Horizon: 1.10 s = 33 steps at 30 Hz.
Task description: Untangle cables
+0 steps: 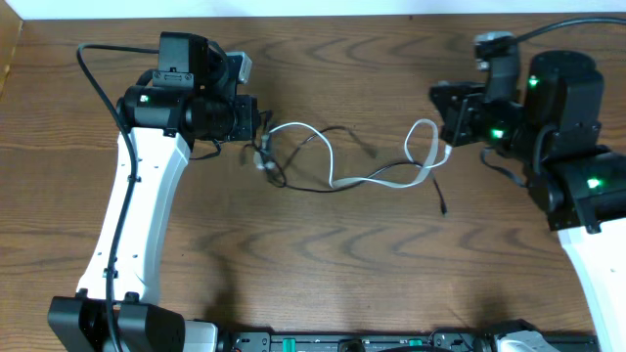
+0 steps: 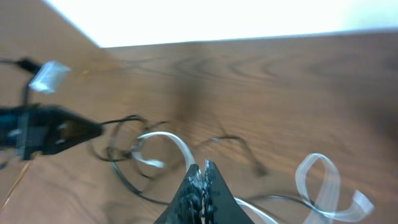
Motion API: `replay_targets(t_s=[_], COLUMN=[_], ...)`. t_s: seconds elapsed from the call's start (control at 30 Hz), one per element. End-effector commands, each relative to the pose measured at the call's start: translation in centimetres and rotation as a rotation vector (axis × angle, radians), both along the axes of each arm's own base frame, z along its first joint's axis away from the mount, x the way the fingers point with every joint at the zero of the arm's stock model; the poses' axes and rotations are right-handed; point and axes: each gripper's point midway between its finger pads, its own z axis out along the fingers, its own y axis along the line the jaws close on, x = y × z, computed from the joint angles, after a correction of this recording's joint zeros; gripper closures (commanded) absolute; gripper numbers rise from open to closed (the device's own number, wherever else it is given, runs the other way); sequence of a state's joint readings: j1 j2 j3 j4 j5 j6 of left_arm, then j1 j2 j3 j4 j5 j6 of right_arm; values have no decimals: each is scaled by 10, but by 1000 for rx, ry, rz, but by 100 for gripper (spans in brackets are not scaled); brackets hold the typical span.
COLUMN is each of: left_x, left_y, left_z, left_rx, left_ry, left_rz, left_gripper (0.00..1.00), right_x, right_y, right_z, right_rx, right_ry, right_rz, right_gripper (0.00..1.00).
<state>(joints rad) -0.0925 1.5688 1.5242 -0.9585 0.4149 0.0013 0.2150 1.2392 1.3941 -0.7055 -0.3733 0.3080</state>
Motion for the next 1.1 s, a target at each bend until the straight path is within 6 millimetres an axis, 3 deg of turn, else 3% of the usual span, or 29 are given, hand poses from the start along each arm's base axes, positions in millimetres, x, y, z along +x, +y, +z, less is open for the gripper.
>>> replay_targets(t_s=[0.0, 0.17, 0.2, 0.27, 0.33, 0.43, 0.57, 0.73, 0.9, 0.97, 1.07], left_x=[-3, -16, -19, -21, -22, -22, -19, -18, -19, -20, -19], left_y=[-4, -42, -48, -55, -59, -60, -60, -60, -59, -54, -43], left_z=[0, 20, 25, 31, 35, 37, 38, 38, 36, 28, 7], left_rx=[6, -177, -212, -258, -283, -303, -326, -354, -352, -307, -197], left_ry=[-26, -95, -110, -127, -133, -123, -96, -54, -33, -14, 18], left_rz=[-77, -314, -349, -386, -397, -381, -331, -274, -251, -229, -184], left_gripper=[92, 92, 92, 92, 92, 91, 84, 83, 83, 83, 71], right_x=[9, 8, 7, 6, 6, 3, -5, -2, 17, 25, 37], right_y=[-23, 1, 8, 21, 35, 58, 90, 119, 115, 105, 77], right_z=[-24, -36, -39, -49, -60, -77, -96, -119, -157, -165, -172], right_rx=[1, 6, 4, 2, 13, 33, 50, 50, 26, 18, -9], right_ry=[106, 123, 129, 145, 178, 220, 255, 313, 463, 488, 510], right_rz=[-104, 50, 88, 161, 220, 327, 467, 473, 256, 188, 63], right_gripper=[99, 99, 95, 77, 67, 60, 49, 46, 46, 45, 43])
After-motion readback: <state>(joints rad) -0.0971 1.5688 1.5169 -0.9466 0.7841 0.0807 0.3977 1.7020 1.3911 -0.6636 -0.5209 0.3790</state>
